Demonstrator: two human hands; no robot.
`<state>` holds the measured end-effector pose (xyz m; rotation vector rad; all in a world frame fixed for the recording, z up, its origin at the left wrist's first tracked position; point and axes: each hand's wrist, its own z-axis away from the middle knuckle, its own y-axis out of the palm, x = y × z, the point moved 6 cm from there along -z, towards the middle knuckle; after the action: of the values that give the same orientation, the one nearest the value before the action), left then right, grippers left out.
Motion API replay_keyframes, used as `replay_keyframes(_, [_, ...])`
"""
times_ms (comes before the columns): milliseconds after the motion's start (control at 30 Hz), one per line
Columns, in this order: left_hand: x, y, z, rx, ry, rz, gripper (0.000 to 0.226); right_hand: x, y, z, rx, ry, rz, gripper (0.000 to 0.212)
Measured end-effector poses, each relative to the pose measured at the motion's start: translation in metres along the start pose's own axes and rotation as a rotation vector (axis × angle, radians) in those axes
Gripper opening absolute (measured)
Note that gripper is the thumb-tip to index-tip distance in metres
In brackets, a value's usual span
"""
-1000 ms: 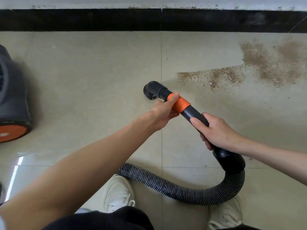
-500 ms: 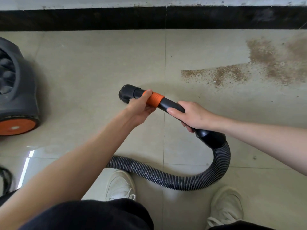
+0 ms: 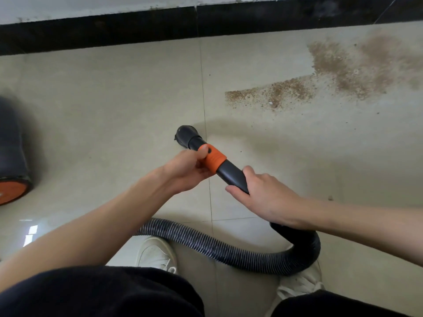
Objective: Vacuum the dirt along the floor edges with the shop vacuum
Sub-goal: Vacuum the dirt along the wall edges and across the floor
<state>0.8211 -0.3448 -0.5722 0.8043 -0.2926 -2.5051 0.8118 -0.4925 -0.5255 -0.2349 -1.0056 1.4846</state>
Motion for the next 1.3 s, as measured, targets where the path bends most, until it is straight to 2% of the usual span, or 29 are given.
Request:
replay_keyframes(133, [0.001,0.008,0.002,0.041,-0.012,0.006,0.02,0.001,-0.001,0.007,0.008,0.007,0.006,0.035])
replay_keyframes(333, [0.005,0.036,-0.004,0.132,-0.06,-0.106,0.02,-0.018,-0.001,0.023,0.007,0.073,-0.157,0.03])
replay_keyframes(467, [0.024,0.055,-0.003,0.188,-0.112,-0.23,0.021,-0.034,0.012,0.041,0.111,0.182,-0.374,0.029])
replay_keyframes(567, [0.024,0.06,-0.005,0.212,-0.133,-0.262,0.02,-0.041,0.012,0.042,0.156,0.207,-0.446,0.028])
replay_keyframes(733, [0.03,0.061,-0.001,0.264,-0.206,-0.337,0.019,-0.038,0.021,0.043,0.36,0.231,-0.564,0.032])
replay_keyframes(833, [0.039,0.061,0.002,0.292,-0.232,-0.38,0.019,-0.035,0.03,0.052,0.48,0.259,-0.724,0.03])
replay_keyframes(1033, [0.052,0.062,0.007,0.304,-0.232,-0.427,0.017,-0.04,0.038,0.063,0.639,0.278,-0.719,0.026])
replay_keyframes(1133, [0.051,0.064,0.005,0.304,-0.188,-0.417,0.017,-0.042,0.039,0.06,0.582,0.282,-0.767,0.023])
replay_keyframes(1300, [0.01,0.068,-0.02,0.193,-0.026,-0.311,0.018,-0.043,0.006,0.023,0.261,0.201,-0.789,0.023])
